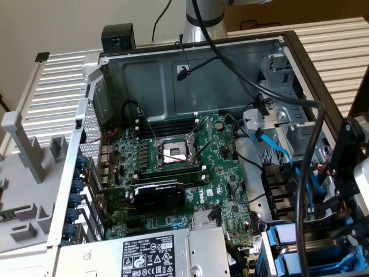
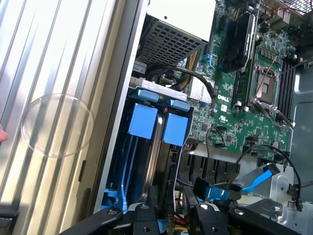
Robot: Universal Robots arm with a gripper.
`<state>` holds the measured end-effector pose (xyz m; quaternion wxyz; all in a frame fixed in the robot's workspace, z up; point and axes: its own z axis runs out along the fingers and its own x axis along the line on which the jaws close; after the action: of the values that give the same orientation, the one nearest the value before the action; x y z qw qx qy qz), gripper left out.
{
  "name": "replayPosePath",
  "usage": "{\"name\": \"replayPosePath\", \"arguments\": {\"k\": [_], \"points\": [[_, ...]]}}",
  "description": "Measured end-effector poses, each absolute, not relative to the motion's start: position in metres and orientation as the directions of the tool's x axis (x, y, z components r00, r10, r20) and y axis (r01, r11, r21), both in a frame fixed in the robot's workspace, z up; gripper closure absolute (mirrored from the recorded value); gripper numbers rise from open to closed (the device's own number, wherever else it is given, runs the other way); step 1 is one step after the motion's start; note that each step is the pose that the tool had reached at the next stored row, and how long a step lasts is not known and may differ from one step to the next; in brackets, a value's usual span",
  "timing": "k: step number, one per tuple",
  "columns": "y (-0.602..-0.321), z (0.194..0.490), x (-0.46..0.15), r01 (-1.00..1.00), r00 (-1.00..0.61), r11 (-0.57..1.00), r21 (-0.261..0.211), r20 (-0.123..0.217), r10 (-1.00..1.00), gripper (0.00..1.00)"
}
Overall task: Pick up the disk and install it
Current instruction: 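Insert the first disk wire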
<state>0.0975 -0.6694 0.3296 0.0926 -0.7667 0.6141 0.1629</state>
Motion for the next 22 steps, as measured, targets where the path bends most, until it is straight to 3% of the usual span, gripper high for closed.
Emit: {"name": "replayPosePath", "arguments": {"k": [11,13,14,22], "points": [[-0.6681,0.3295,0.098,-0.973,0.188,-0.223,0.059,-0.364,-0.912,0.67],[-0.6681,0.3296,0.0982,-0.973,0.186,-0.222,0.059,-0.364,-0.913,0.69],[-0.6682,0.3296,0.0984,-0.973,0.186,-0.222,0.059,-0.364,-0.913,0.76],[-0.6682,0.329,0.0986,-0.974,0.18,-0.216,0.061,-0.364,-0.914,0.76]]}}
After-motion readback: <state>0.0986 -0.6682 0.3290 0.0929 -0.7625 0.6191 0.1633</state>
